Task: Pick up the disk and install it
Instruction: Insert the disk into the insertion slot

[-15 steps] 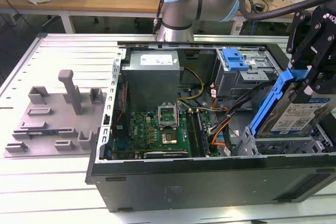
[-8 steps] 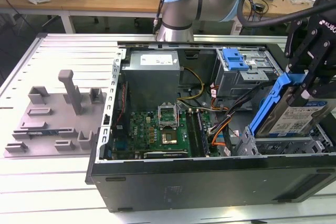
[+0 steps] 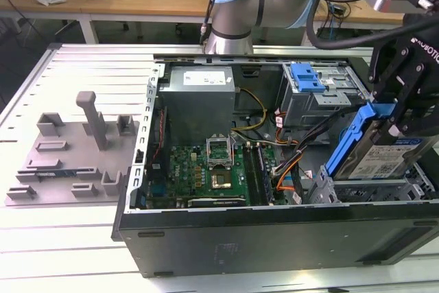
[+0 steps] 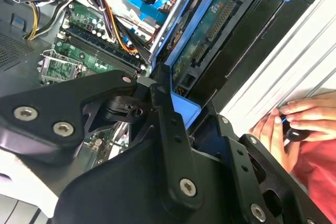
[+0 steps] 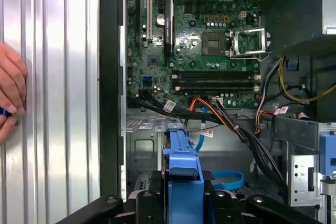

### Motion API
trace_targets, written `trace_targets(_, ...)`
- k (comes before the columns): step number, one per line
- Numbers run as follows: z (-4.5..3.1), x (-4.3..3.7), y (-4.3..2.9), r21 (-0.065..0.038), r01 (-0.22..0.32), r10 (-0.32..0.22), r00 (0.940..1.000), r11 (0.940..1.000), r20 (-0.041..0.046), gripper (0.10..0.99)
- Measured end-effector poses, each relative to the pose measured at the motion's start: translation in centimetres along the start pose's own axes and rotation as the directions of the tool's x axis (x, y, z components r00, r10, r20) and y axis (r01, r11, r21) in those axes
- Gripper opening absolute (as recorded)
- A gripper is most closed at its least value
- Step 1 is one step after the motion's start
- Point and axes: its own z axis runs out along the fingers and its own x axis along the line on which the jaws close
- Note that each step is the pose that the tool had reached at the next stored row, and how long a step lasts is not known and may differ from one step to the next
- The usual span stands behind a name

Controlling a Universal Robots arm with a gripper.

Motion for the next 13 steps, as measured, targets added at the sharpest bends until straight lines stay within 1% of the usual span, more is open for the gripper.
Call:
trace_targets(7, 0.82, 0.05, -0.01, 0.000, 0.002, -0.002, 1.0000, 1.0000, -0.0001, 0.365)
trace_targets(8, 0.93, 0.06, -0.01, 0.000, 0.002, -0.002, 1.0000, 1.0000, -0.0002, 0.376)
trace_targets(9, 1.03, 0.07, -0.02, 0.000, 0.002, -0.002, 1.0000, 1.0000, -0.0001, 0.443)
trace_targets(13, 1.17, 0.09, -0.02, 0.000, 0.003, -0.003, 1.0000, 1.0000, -0.0001, 0.443)
